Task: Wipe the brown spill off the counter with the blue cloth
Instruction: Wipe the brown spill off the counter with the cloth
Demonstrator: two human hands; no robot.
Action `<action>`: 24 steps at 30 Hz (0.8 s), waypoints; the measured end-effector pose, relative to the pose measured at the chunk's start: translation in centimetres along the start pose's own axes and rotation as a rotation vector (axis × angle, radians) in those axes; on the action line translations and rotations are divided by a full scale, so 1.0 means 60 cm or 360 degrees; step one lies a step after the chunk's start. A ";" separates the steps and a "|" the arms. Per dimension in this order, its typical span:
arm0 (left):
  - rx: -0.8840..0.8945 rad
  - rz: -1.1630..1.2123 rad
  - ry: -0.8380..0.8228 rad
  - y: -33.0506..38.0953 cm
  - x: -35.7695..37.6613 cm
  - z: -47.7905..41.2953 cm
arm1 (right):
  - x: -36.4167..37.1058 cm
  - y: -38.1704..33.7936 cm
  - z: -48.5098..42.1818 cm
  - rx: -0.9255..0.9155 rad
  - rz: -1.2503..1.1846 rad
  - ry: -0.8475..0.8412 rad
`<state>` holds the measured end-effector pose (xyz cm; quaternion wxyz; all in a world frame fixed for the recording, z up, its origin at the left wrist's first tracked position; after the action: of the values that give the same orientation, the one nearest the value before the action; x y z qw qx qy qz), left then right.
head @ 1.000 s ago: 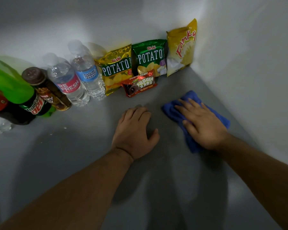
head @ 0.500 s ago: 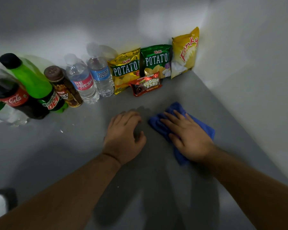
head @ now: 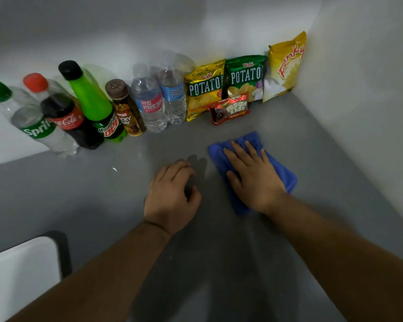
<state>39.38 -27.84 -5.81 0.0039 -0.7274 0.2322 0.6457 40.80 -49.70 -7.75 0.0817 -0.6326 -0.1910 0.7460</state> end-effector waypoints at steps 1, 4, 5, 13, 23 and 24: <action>-0.0017 0.0006 -0.0006 -0.004 -0.003 0.005 | 0.001 -0.002 0.022 -0.0115 -0.0035 -0.0054; -0.0078 0.0020 -0.0011 -0.024 -0.015 0.021 | -0.012 0.023 0.071 -0.0348 -0.0092 -0.0155; -0.0100 0.0018 -0.0006 -0.032 -0.019 0.025 | -0.018 0.035 0.074 -0.0323 -0.0094 -0.0129; -0.0127 -0.0070 -0.0007 -0.078 -0.021 0.058 | 0.016 -0.038 -0.053 0.0382 0.0021 0.0162; -0.0093 -0.0159 0.0037 -0.070 -0.022 0.058 | 0.007 -0.065 0.019 -0.0407 -0.0113 -0.0148; -0.0095 -0.0166 0.0023 -0.069 -0.022 0.058 | 0.001 -0.056 0.015 -0.0340 -0.0119 -0.0104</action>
<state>37.45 -22.64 -6.38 0.0142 -0.7429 0.1746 0.6460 39.49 -46.78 -6.40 0.0353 -0.6055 -0.2956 0.7381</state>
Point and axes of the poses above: each hand's wrist, its own z-axis away from the middle knuckle, its own x-axis out of the palm, y = z × x, the point moved 5 cm from there along -z, towards the middle knuckle, and after that the axes turned 13 degrees about -z, right-handed, at the moved point
